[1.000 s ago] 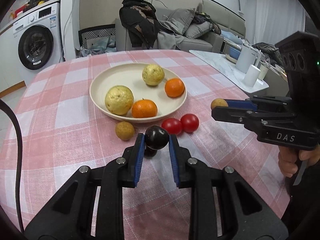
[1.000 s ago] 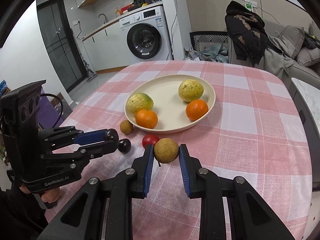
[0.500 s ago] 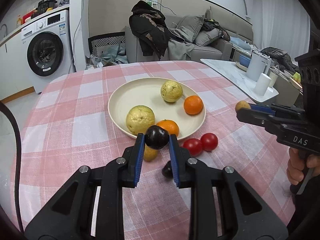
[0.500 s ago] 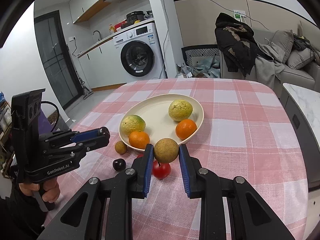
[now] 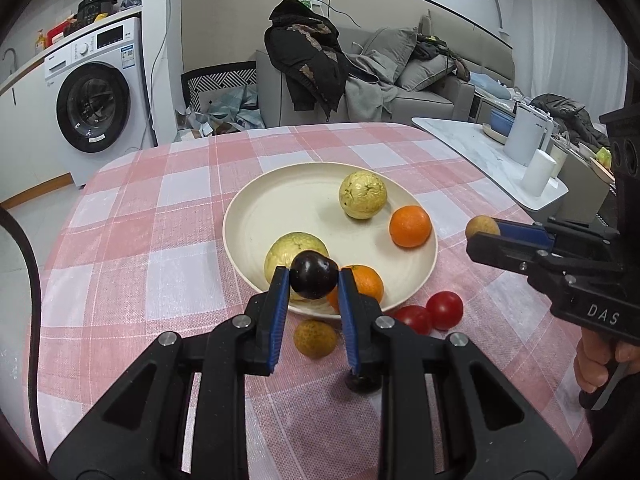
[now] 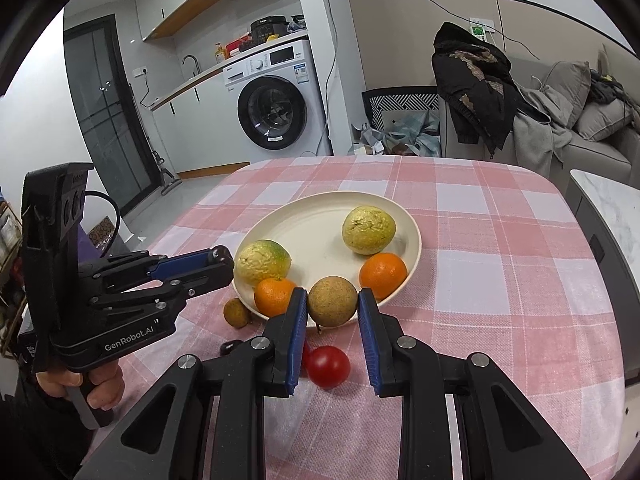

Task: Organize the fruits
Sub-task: 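Carry the brown fruit and plum onto the cream plate and open both tools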

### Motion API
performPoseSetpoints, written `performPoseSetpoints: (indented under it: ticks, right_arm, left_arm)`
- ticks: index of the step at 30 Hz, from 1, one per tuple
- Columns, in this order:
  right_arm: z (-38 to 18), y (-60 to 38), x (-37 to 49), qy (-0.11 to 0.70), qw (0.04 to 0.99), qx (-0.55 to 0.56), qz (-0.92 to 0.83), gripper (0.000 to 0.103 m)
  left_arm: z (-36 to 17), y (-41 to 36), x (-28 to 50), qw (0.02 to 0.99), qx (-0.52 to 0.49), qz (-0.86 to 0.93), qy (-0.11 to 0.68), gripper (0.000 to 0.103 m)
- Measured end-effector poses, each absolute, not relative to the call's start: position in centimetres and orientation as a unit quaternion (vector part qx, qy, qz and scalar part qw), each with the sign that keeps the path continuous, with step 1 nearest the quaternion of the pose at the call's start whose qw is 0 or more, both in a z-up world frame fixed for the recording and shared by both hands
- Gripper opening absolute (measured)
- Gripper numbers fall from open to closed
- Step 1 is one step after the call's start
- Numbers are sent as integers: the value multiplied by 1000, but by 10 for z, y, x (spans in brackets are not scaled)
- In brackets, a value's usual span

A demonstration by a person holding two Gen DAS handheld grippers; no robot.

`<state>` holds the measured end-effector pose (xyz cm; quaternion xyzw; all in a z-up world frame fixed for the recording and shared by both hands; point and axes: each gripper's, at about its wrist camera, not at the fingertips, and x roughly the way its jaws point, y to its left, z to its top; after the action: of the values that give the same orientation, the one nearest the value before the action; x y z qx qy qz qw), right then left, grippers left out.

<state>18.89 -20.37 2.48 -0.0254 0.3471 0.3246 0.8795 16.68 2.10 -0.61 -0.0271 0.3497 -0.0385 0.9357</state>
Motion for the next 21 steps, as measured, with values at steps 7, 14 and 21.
performPoseSetpoints:
  ticks: [7,14,21]
  right_arm:
    - [18,-189,200,359,874,-29,327,27]
    - [13,-181,207,365,871,-33,327,27]
    - [9,-181,213,370,871,-30,322,27]
  left_arm:
    - [-16,22,174,930,-24,-37,364,22]
    - [-27,25,185,926,-23,-28,375,22]
    - [-26,28,196,928,-19,-22,371,22]
